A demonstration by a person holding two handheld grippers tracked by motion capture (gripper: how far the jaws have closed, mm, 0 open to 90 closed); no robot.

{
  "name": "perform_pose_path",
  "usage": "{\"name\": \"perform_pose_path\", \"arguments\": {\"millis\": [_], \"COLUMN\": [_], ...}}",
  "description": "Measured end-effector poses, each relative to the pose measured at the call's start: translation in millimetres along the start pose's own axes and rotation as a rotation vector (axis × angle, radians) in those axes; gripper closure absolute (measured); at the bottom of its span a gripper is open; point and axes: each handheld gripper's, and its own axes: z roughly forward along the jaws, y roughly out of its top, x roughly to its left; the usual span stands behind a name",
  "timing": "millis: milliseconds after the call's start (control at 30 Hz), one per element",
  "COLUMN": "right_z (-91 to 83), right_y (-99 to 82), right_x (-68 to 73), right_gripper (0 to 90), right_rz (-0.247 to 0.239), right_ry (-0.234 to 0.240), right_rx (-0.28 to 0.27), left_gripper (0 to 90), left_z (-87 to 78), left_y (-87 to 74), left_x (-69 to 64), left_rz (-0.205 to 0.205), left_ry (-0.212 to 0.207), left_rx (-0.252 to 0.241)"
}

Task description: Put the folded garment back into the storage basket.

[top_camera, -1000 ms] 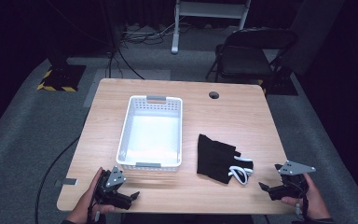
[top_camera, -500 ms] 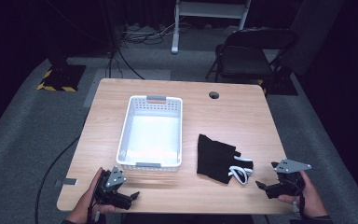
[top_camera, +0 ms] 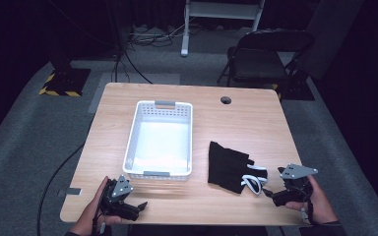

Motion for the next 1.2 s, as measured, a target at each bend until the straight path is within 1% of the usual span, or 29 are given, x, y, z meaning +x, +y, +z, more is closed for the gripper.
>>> {"name": "perform_pose_path", "arguments": {"millis": [567, 633, 1200], "right_z": [16.1, 18.8, 33.1], "right_y": [20.9, 23.3, 37.4], "right_x": [6.3, 6.9, 10.7], "right_gripper": [3.7, 3.7, 4.0], "right_rz": [-0.046, -0.052, -0.071], "right_ry": [0.026, 0.023, 0.051], "right_rx": [0.005, 0.009, 0.015], "left_gripper": [0.2, 0.2, 0.2], "left_z": [0.0, 0.0, 0.0], "left_y": [-0.1, -0.1, -0.1], "left_x": [-0.1, -0.1, -0.1], "left_rz": [-0.001, -0.001, -0.002], "left_ry": [-0.001, -0.001, -0.001], "left_rx": [0.0, 0.0, 0.0]}}
